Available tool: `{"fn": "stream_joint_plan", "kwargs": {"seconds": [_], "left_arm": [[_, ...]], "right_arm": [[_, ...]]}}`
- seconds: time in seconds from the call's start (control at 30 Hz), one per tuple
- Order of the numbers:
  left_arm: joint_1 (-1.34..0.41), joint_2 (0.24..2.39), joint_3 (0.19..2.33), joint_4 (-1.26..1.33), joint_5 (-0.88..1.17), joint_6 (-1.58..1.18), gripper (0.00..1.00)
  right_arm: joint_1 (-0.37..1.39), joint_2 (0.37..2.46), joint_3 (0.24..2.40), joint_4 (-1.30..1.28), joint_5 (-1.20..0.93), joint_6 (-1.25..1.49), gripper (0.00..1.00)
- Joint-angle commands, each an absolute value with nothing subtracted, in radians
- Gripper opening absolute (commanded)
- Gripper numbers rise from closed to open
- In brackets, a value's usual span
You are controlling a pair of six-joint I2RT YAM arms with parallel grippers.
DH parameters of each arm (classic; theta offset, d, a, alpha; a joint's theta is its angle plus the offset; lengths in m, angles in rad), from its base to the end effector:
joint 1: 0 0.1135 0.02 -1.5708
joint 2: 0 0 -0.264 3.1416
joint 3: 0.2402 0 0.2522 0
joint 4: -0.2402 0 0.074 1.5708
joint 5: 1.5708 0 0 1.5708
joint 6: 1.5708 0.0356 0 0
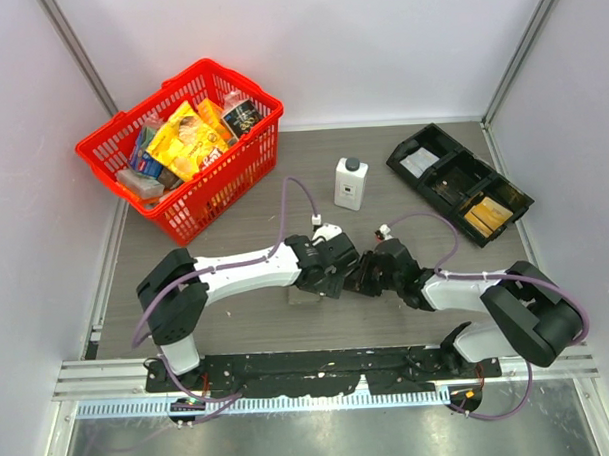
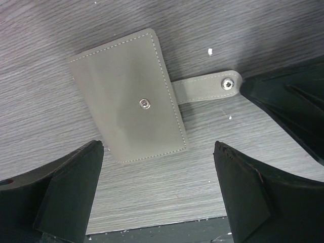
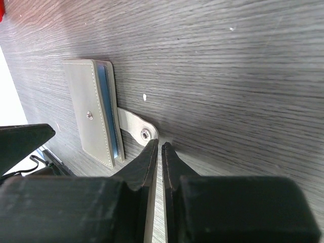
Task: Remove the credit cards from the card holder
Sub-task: Open the card holder at the center of the board.
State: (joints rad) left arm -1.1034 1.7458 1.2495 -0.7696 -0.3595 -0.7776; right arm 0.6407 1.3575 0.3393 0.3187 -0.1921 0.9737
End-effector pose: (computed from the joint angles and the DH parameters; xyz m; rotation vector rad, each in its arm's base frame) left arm 0.1653 -0.2998 0.2072 0.3601 2.6510 -0.0455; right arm 0.1780 0.1412 0.1244 0.3021 2.4699 1.0014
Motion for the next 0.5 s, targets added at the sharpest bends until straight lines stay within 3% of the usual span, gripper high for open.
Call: {"fn": "stream_joint_plan", "kwargs": {"seconds": [0.0, 0.47], "left_arm": [[-1.111, 1.785, 1.316, -0.850, -0.428, -0.798, 0.93], [-1.121, 1.891, 1.393, -0.925, -0.488, -0.805, 0.87]], "right_arm": [[0.627, 1.370, 0.322, 0.388, -0.215, 0.983, 0.13], [0.629, 1.427, 0.339, 0.410, -0.244, 0.974, 0.12]]}}
